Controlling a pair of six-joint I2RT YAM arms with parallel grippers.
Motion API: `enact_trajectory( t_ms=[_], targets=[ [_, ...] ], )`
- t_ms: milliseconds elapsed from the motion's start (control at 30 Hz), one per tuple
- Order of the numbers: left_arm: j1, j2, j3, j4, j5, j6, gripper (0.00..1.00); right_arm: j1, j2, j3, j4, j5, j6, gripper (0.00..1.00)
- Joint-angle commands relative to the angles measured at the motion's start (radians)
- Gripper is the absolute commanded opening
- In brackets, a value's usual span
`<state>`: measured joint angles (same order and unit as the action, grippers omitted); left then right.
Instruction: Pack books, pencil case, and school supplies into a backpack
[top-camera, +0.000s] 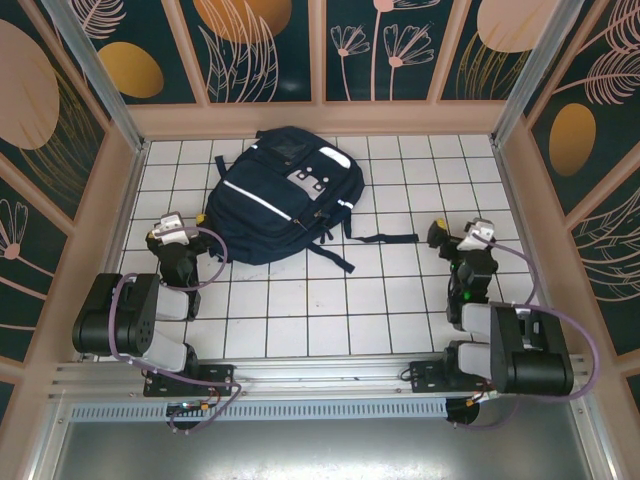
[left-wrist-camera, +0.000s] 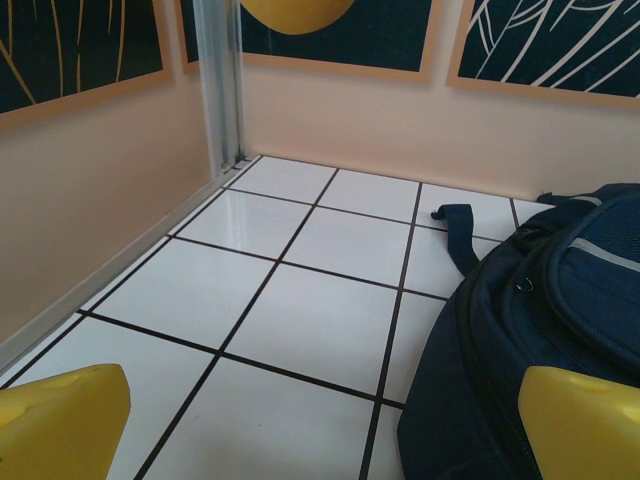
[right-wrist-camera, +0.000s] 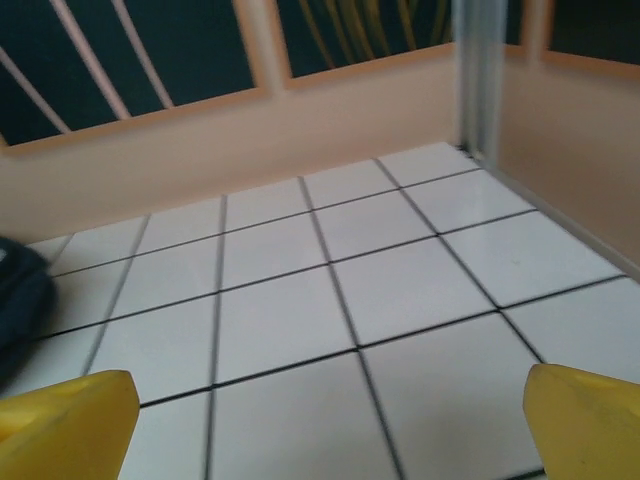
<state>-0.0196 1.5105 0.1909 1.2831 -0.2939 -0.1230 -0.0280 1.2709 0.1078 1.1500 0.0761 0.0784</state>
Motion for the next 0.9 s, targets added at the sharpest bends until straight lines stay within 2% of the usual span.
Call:
enact_trajectory(
  t_ms=[0, 33, 100, 133, 167, 333, 867],
  targets=[
    [0.003, 0.005, 0.019, 0.035, 0.015, 0.002, 0.99, 0.004, 0.142, 0.025, 0.176, 0.056, -0.014, 0.99],
    [0.002, 0.006, 0.019, 0.033, 0.015, 0.003, 0.99, 0.002, 0.195, 0.033, 0.217, 0.049, -0.018, 0.99],
    [0.003, 0.005, 0.019, 0.034, 0.016, 0.002, 0.99, -0.035, 0.256, 0.1, 0.133, -0.047, -0.003, 0.99],
    [0.003, 0.006, 0.022, 0.028, 0.019, 0.004, 0.99, -0.023, 0.283, 0.104, 0.167, -0.094, -0.036, 0.99],
    [0.003, 0.007, 0.023, 0.025, 0.021, 0.005, 0.99, -0.004, 0.262, 0.12, 0.097, -0.067, -0.049, 0.99],
    [0.003, 0.006, 0.024, 0.026, 0.021, 0.005, 0.99, 0.01, 0.267, 0.121, 0.109, -0.026, -0.054, 0.99],
    [0.003, 0.007, 0.025, 0.025, 0.019, 0.006, 0.99, 0.007, 0.268, 0.123, 0.103, -0.034, -0.052, 0.99]
  ],
)
